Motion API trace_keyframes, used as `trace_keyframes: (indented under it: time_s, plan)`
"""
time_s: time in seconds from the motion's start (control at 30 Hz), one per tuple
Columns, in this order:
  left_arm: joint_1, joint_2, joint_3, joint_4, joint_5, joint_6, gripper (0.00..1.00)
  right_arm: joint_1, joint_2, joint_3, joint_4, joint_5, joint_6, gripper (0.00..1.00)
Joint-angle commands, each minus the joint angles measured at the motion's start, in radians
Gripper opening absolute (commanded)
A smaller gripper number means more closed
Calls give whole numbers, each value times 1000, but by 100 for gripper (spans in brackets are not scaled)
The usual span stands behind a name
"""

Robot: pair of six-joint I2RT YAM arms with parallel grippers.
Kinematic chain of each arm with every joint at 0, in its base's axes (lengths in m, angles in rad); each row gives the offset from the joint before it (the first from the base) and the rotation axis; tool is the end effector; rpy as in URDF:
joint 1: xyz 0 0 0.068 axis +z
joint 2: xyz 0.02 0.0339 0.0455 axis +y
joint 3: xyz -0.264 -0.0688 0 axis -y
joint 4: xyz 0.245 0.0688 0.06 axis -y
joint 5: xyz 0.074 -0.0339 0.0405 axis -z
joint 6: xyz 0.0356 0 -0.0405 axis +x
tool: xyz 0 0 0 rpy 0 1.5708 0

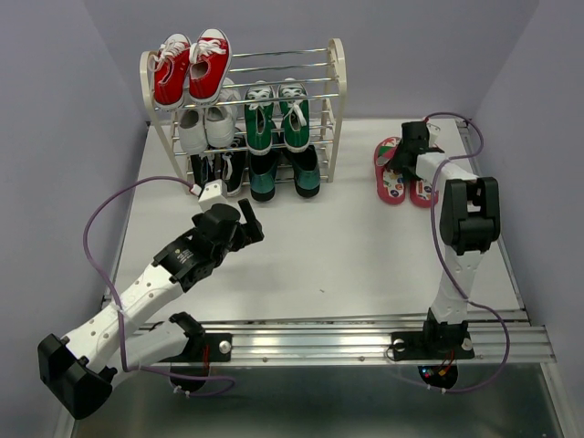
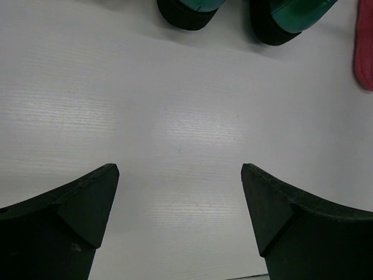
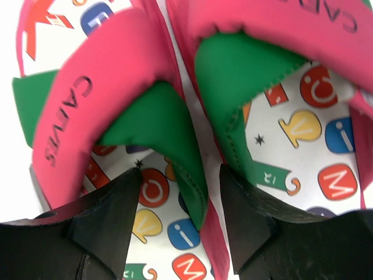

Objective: Place and organize the shoes onto the shoe shelf

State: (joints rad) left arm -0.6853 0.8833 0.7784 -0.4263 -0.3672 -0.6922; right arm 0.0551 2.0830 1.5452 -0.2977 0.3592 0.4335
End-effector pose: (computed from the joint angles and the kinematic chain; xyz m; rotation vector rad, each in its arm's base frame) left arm 0.1589 -0.1134 0.2972 -0.2287 2.0832 -0.4593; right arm 0.4625 0.0130 0.1901 0.6010 2.2682 -0.1943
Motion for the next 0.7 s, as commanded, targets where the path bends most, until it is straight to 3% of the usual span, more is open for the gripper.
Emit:
trace_keyframes:
  time_s: [0.0, 0.13, 0.23, 0.27, 0.33, 0.4, 0.5, 0.67]
  plan:
    - [0, 2, 28, 0, -22, 6, 99, -34, 29, 49, 114, -8, -36, 63]
    - [0, 14, 32, 3, -21, 5, 99, -34, 34, 47, 172, -63, -82, 62]
    - [0, 28, 39, 3, -19, 5, 99, -34, 31, 49, 207, -85, -104, 54]
    - [0, 32, 42, 3, -18, 5, 99, -34, 26, 49, 221, -88, -110, 40]
    - [0, 43, 42, 6, -12, 5, 99, -34, 14, 46, 223, -98, -107, 22]
    - [0, 51, 45, 11, -4, 0, 99, -34, -15, 18, 223, -112, -87, 14]
    - [0, 52, 36, 32, 17, 2, 99, -34, -101, -77, 223, -118, -35, 5]
    - [0, 59, 28, 81, 56, 19, 99, -34, -260, -287, 224, -184, 74, 3]
